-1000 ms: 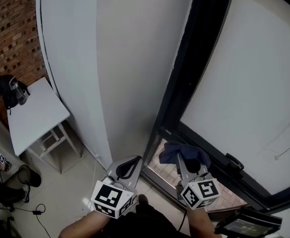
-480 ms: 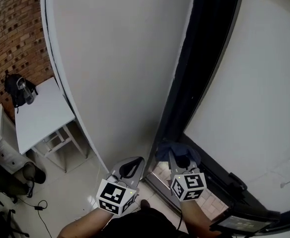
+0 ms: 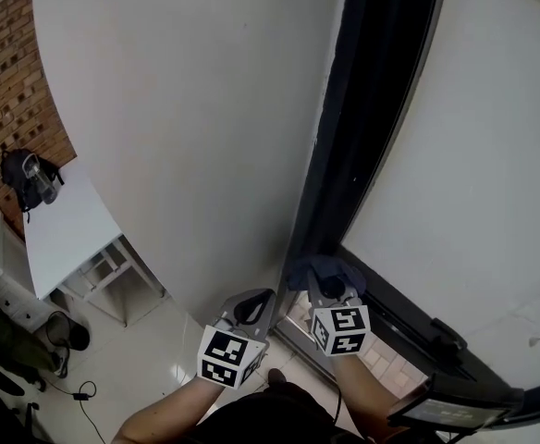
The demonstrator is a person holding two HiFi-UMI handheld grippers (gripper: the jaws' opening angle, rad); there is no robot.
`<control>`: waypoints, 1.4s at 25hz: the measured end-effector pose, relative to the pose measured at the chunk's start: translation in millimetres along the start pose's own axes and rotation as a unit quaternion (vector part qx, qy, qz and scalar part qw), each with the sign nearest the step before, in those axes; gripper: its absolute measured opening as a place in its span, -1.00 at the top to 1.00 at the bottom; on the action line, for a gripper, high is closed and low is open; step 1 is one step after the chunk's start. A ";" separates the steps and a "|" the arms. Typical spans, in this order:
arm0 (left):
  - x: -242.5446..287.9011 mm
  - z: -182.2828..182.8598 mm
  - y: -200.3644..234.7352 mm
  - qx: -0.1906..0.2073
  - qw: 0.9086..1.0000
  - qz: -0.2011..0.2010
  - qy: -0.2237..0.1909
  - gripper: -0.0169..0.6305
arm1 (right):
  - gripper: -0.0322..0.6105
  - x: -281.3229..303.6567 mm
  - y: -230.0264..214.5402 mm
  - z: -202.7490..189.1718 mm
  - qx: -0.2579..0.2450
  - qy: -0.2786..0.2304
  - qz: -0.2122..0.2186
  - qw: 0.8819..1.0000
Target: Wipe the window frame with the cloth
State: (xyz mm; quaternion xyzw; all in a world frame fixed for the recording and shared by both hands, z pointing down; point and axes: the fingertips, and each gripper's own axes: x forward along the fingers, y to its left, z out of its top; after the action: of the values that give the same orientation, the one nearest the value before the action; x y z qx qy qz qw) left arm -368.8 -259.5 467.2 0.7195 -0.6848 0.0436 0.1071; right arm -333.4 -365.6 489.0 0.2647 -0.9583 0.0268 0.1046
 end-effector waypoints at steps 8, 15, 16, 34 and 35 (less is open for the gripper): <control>8.2 -2.4 -9.1 0.007 1.000 -0.021 0.011 0.97 | 0.69 0.1 1.2 3.1 -0.006 0.003 0.003 1.000; 9.4 22.8 -16.9 0.015 0.999 -0.036 -0.008 0.97 | 0.70 -3.9 0.7 27.4 -0.014 -0.001 0.006 1.000; 9.0 26.7 -16.9 0.013 0.999 -0.035 -0.009 0.97 | 0.70 -5.2 0.8 33.0 -0.016 -0.003 0.005 1.000; -6.3 123.3 -29.0 0.033 0.994 -0.059 -0.087 0.97 | 0.70 -22.7 -1.2 115.7 -0.045 -0.035 -0.007 0.998; -7.5 126.2 -30.2 0.033 0.994 -0.060 -0.089 0.97 | 0.70 -24.8 -0.5 121.9 -0.050 -0.039 -0.009 0.998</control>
State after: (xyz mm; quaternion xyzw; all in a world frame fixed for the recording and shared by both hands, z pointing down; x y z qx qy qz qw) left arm -349.8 -278.0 339.9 0.7636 -0.6452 -0.0044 0.0240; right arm -335.1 -366.6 364.5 0.2684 -0.9594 -0.0319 0.0807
